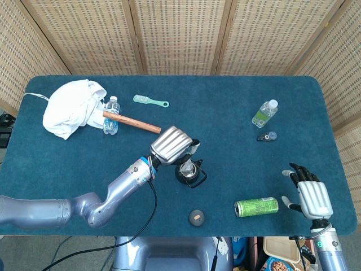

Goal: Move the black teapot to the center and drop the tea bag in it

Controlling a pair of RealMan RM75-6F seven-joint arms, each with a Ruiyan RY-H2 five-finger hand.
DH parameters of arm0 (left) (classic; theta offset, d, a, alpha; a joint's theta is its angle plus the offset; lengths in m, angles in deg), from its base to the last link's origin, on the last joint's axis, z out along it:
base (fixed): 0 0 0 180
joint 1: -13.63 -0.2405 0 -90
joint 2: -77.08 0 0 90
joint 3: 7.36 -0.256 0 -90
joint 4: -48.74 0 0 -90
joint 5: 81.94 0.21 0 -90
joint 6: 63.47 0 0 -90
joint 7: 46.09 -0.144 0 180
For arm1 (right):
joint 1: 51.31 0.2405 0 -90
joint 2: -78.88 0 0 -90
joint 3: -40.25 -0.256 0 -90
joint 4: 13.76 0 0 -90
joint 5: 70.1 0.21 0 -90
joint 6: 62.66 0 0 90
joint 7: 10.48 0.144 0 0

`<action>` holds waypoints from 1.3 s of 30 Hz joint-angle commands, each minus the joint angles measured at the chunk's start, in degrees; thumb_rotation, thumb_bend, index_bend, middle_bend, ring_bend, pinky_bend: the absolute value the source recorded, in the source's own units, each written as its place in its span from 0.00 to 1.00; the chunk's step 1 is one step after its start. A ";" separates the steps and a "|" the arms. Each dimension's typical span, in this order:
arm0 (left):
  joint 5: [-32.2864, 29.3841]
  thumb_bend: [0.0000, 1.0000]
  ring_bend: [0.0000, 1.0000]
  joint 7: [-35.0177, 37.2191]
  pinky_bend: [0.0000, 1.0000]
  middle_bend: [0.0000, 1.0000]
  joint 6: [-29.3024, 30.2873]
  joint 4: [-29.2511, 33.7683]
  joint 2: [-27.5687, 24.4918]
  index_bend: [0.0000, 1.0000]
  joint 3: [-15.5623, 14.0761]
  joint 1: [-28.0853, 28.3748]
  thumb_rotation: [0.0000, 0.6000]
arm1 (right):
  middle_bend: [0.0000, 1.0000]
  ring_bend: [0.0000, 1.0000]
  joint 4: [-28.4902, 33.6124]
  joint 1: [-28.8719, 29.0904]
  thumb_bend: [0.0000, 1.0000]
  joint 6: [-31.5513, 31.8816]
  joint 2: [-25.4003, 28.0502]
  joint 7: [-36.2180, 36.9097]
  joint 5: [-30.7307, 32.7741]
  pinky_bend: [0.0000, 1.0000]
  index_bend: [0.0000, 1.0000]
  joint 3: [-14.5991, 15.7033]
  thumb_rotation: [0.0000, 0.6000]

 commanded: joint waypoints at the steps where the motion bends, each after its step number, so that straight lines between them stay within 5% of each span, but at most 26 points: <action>1: -1.13 0.47 0.81 -0.75 0.67 0.90 -0.70 0.40 -0.23 0.62 -0.35 0.75 1.00 | 0.22 0.19 -0.04 -0.13 0.38 0.03 0.05 0.16 0.08 0.32 0.31 0.03 1.00; 39: -2.69 0.47 0.80 -3.39 0.67 0.87 0.03 2.19 -1.96 0.62 -13.40 -3.88 1.00 | 0.23 0.19 -0.39 -0.45 0.38 -1.37 0.41 1.65 0.87 0.32 0.31 0.10 1.00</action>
